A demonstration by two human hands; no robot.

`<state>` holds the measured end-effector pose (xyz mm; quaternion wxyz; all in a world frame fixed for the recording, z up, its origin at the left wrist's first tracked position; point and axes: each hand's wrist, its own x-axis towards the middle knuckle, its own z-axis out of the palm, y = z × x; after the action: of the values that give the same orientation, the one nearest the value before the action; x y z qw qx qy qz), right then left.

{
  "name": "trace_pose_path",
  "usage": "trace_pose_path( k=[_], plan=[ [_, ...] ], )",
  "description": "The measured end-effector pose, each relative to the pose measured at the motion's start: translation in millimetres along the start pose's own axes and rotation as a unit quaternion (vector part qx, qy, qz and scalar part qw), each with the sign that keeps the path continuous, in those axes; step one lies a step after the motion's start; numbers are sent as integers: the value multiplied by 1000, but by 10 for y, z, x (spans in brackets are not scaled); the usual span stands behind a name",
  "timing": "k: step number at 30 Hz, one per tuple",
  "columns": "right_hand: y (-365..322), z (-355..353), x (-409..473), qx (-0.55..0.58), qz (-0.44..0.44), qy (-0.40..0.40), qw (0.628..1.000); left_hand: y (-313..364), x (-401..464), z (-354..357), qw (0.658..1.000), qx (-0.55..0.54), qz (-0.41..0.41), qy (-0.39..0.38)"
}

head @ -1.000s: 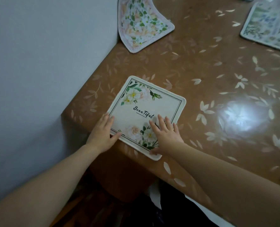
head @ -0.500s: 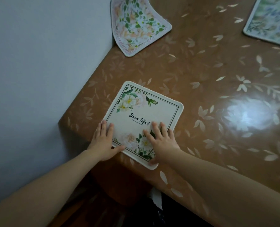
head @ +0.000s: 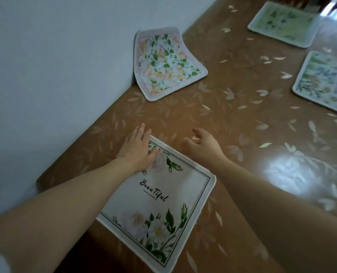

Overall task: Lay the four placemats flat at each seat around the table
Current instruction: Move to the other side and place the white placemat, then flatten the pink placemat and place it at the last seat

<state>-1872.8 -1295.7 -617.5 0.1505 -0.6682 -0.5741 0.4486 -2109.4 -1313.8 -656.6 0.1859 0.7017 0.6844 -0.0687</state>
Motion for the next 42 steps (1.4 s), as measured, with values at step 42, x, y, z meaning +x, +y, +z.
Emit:
trace_pose_path(
  k=[42],
  plan=[
    [-1058,802,2229,-306,-351,58,883,-197,1138,167,970,-67,-96,213]
  ],
)
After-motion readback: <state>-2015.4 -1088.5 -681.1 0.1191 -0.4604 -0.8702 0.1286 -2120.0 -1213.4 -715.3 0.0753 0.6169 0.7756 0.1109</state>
